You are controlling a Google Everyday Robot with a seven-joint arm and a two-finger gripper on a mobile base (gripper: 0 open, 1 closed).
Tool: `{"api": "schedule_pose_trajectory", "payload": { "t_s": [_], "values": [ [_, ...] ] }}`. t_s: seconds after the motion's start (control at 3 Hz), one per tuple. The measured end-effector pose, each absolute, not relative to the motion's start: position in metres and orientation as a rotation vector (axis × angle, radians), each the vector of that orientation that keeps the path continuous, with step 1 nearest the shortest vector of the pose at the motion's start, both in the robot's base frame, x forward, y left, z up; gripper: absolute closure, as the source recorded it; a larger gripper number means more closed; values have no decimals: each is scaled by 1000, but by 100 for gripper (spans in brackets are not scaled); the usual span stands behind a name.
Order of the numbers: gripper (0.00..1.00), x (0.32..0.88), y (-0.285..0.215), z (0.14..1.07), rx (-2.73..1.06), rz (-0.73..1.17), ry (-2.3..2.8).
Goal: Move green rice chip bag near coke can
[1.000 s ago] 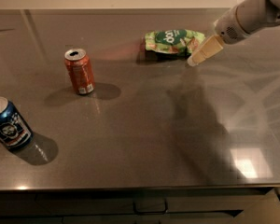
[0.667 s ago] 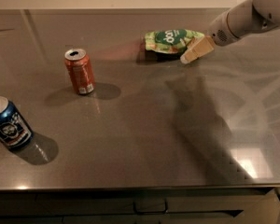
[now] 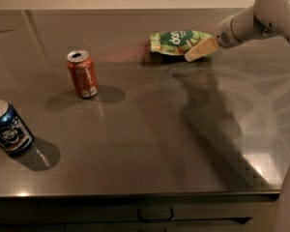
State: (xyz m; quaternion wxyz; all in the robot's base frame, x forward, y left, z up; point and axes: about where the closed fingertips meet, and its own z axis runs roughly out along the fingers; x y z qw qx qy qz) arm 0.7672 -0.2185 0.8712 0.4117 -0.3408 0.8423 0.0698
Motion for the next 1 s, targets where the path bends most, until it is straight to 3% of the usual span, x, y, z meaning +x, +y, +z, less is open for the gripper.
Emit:
{"api": "schedule_pose_trajectory", "payload": {
  "t_s": [0.67, 1.0],
  "values": [
    [0, 797, -216, 856, -781, 211, 2156],
    [16, 806, -213, 852, -773, 208, 2176]
  ]
}}
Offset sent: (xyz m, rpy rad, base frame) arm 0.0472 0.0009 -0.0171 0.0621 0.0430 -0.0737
